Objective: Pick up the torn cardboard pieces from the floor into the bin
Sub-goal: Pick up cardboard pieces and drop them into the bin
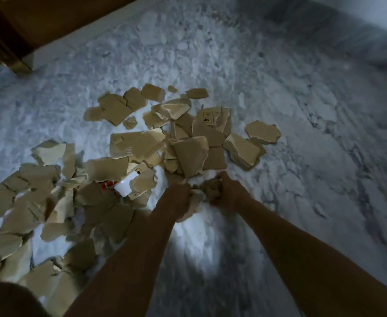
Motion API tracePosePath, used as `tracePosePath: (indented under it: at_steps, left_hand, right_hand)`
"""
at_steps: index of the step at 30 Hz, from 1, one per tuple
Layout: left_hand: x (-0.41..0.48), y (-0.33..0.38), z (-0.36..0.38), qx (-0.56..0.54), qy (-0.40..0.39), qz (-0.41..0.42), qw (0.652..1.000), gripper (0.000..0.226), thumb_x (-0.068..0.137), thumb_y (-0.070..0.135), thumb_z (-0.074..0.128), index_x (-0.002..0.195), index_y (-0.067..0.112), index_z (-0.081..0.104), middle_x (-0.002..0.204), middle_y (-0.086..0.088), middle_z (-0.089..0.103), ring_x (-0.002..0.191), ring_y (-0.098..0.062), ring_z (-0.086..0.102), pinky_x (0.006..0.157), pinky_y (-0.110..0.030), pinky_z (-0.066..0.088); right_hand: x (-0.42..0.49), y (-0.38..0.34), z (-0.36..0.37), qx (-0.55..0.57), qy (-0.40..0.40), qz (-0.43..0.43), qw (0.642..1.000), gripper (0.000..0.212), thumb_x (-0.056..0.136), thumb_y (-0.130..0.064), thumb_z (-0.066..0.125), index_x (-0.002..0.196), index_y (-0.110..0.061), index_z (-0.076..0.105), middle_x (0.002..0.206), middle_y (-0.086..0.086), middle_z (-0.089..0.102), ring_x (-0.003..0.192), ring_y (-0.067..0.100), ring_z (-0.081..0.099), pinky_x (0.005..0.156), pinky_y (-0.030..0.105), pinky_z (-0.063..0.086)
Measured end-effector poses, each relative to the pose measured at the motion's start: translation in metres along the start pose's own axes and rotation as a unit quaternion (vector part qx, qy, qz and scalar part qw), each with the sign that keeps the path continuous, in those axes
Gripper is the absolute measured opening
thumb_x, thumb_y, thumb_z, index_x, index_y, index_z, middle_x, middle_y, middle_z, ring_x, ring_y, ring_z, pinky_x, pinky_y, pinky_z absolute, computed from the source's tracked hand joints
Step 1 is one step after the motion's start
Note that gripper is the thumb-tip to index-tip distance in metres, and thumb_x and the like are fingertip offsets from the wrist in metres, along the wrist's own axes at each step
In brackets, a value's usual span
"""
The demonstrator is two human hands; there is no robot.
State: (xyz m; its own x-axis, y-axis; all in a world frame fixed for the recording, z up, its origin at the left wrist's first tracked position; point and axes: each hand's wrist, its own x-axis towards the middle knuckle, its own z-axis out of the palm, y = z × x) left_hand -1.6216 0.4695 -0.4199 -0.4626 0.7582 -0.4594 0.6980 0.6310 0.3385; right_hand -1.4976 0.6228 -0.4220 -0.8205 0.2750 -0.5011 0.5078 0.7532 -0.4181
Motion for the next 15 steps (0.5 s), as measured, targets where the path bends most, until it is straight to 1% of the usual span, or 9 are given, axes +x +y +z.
tracePosePath:
  at_steps: [2,3,5,7,9,10,11,13,15]
  left_hand:
    - [0.002,-0.002,0.003,-0.003,0.0,0.02,1.0,0.033,0.083,0.017,0.057,0.113,0.006,0.065,0.116,-0.014,0.068,0.109,-0.033,0.063,0.086,-0.041,0.052]
    - [0.006,-0.004,0.005,-0.002,-0.01,0.016,1.0,0.032,0.082,0.019,0.056,0.109,0.006,0.065,0.114,-0.013,0.069,0.108,-0.032,0.064,0.084,-0.04,0.053]
    - [0.009,0.003,0.001,0.036,-0.032,0.008,0.999,0.021,0.084,0.019,0.058,0.103,0.012,0.064,0.109,-0.009,0.069,0.104,-0.028,0.064,0.079,-0.034,0.051]
    - [0.014,0.01,-0.003,0.043,-0.063,-0.022,0.997,0.006,0.087,0.016,0.059,0.085,0.022,0.058,0.111,-0.009,0.066,0.104,-0.028,0.063,0.071,-0.029,0.047]
    - [0.016,0.014,-0.001,0.059,-0.089,-0.034,0.994,0.027,0.091,0.015,0.057,0.071,0.027,0.043,0.116,-0.011,0.063,0.107,-0.028,0.062,0.062,-0.023,0.04]
    - [0.019,0.013,0.003,0.07,-0.092,-0.034,0.993,0.019,0.091,0.017,0.057,0.077,0.026,0.048,0.118,-0.011,0.063,0.109,-0.028,0.061,0.064,-0.023,0.041]
    - [0.014,0.018,0.002,0.054,-0.086,-0.027,0.994,0.003,0.091,0.02,0.058,0.091,0.022,0.057,0.119,-0.01,0.063,0.111,-0.027,0.06,0.072,-0.026,0.044]
    - [0.015,0.023,0.009,0.04,-0.074,-0.026,0.996,0.029,0.088,0.023,0.063,0.115,0.014,0.059,0.122,-0.008,0.063,0.114,-0.026,0.06,0.089,-0.032,0.046]
    - [0.015,0.029,0.008,0.026,-0.094,-0.039,0.994,0.041,0.086,0.024,0.067,0.124,0.013,0.056,0.126,-0.008,0.061,0.118,-0.027,0.058,0.095,-0.034,0.046]
  right_hand:
    - [-0.009,0.003,-0.008,0.009,-0.035,0.067,0.997,0.048,0.076,-0.037,0.082,0.116,-0.018,0.064,0.109,0.007,0.067,0.101,0.024,0.064,0.083,0.032,0.05]
    - [-0.011,0.008,-0.016,0.022,-0.011,0.074,0.997,0.047,0.075,-0.036,0.083,0.112,-0.011,0.067,0.108,0.01,0.068,0.101,0.026,0.065,0.082,0.032,0.05]
    - [-0.004,0.023,-0.043,0.066,0.037,0.073,0.994,0.038,0.078,-0.031,0.081,0.097,0.0,0.071,0.095,0.018,0.07,0.092,0.031,0.068,0.072,0.034,0.047]
    - [0.009,0.037,-0.079,0.058,0.11,0.1,0.987,0.036,0.078,-0.031,0.079,0.09,0.002,0.071,0.088,0.019,0.069,0.085,0.032,0.067,0.064,0.032,0.04]
    - [0.025,0.05,-0.11,0.011,0.137,0.103,0.985,0.041,0.077,-0.037,0.078,0.094,-0.001,0.069,0.093,0.019,0.066,0.089,0.033,0.064,0.067,0.031,0.04]
    - [0.033,0.054,-0.119,-0.014,0.127,0.116,0.985,0.045,0.077,-0.042,0.077,0.098,-0.003,0.067,0.099,0.017,0.063,0.092,0.033,0.063,0.069,0.034,0.045]
    - [0.041,0.059,-0.123,-0.036,0.098,0.128,0.986,0.048,0.077,-0.047,0.075,0.102,-0.007,0.066,0.103,0.014,0.061,0.094,0.032,0.062,0.073,0.036,0.049]
    - [0.051,0.067,-0.118,-0.085,0.043,0.136,0.986,0.052,0.078,-0.055,0.069,0.107,-0.013,0.065,0.107,0.009,0.059,0.098,0.031,0.061,0.075,0.036,0.049]
    - [0.055,0.071,-0.097,-0.121,0.075,0.125,0.982,0.054,0.075,-0.059,0.068,0.11,-0.019,0.063,0.113,0.007,0.054,0.109,0.034,0.055,0.08,0.041,0.046]
